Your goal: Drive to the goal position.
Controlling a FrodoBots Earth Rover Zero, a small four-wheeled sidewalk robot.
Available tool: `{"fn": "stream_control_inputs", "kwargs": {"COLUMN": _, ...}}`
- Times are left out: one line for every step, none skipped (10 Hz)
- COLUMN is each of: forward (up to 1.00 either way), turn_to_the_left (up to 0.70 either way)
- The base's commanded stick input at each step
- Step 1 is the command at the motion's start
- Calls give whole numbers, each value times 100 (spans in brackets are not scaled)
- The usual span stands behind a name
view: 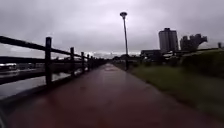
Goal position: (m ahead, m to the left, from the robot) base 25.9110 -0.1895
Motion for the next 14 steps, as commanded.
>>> {"fn": "stream_control_inputs", "kwargs": {"forward": 100, "turn_to_the_left": 0}}
{"fn": "stream_control_inputs", "kwargs": {"forward": 100, "turn_to_the_left": 0}}
{"fn": "stream_control_inputs", "kwargs": {"forward": 100, "turn_to_the_left": 0}}
{"fn": "stream_control_inputs", "kwargs": {"forward": 100, "turn_to_the_left": 0}}
{"fn": "stream_control_inputs", "kwargs": {"forward": 100, "turn_to_the_left": 0}}
{"fn": "stream_control_inputs", "kwargs": {"forward": 100, "turn_to_the_left": 0}}
{"fn": "stream_control_inputs", "kwargs": {"forward": 100, "turn_to_the_left": 0}}
{"fn": "stream_control_inputs", "kwargs": {"forward": 100, "turn_to_the_left": 0}}
{"fn": "stream_control_inputs", "kwargs": {"forward": 100, "turn_to_the_left": 0}}
{"fn": "stream_control_inputs", "kwargs": {"forward": 100, "turn_to_the_left": 0}}
{"fn": "stream_control_inputs", "kwargs": {"forward": 100, "turn_to_the_left": 0}}
{"fn": "stream_control_inputs", "kwargs": {"forward": 100, "turn_to_the_left": 0}}
{"fn": "stream_control_inputs", "kwargs": {"forward": 100, "turn_to_the_left": 0}}
{"fn": "stream_control_inputs", "kwargs": {"forward": 100, "turn_to_the_left": 0}}
